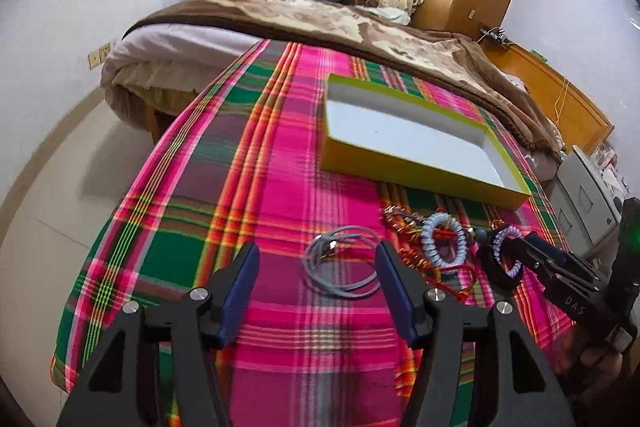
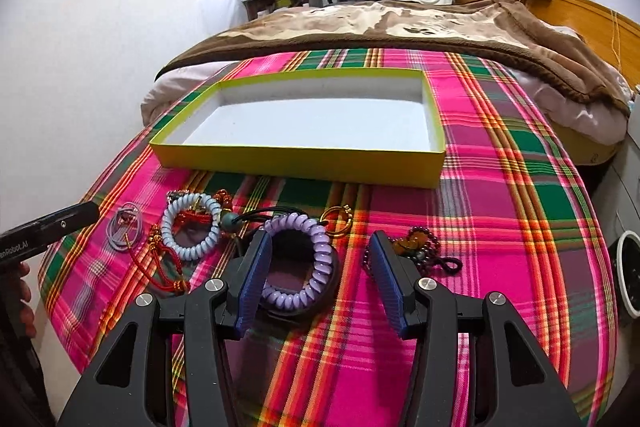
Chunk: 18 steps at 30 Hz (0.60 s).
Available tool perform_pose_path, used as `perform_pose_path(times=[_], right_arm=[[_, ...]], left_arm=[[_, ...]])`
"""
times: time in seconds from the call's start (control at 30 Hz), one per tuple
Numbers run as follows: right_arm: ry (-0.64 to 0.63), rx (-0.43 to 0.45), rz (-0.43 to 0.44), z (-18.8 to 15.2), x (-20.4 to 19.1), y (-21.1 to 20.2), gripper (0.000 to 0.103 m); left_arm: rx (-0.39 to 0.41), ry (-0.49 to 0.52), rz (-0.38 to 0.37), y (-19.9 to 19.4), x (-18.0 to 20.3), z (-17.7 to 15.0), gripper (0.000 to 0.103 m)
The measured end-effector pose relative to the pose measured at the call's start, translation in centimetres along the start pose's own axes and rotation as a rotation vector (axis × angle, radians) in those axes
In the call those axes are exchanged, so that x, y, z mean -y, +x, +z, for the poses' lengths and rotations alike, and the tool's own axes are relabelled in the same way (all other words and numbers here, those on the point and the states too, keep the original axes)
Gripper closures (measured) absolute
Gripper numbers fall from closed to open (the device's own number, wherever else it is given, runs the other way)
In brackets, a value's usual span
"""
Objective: Organize jewelry
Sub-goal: 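Close the right tool on the lavender coil bracelet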
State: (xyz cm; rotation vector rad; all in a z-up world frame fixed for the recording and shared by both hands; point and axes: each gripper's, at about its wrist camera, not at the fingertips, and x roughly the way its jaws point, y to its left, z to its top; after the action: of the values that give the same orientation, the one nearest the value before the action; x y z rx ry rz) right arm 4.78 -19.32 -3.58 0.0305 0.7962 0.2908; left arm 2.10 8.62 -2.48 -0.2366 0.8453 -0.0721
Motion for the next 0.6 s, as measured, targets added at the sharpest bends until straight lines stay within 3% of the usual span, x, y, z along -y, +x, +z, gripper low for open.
perform_pose_path(times=[0.1, 0.2, 0.27, 0.4, 0.6], right_arm=[[-0.008, -0.01, 0.0, 0.0, -0.2, 0.1, 0.054], [-0.016, -0.029, -0.003, 0.0, -0.3, 0.4, 0.081], [-0.016, -0.033, -0.01, 0.1, -0.3, 0.6, 0.082], [-0.011, -0.016, -0.019, 0.1, -0.2, 0.2, 0.093], [0.035, 0.04, 0.003, 0.5, 0.3, -0.9, 0.093]], left_arm=[[-0.005, 0.014, 0.012, -0.2, -0.3, 0.0, 0.041], [-0.003, 0.016, 0.004, -0.2, -0.6, 0.0, 0.041], [-0.005, 0.027, 0.013, -0.1, -0.6, 0.0, 0.041], [-0.033, 0.04, 0.006, 0.8, -0.5, 0.1, 0.041], [-0.057, 0.043, 0.019, 1.8, -0.2, 0.0, 0.041]])
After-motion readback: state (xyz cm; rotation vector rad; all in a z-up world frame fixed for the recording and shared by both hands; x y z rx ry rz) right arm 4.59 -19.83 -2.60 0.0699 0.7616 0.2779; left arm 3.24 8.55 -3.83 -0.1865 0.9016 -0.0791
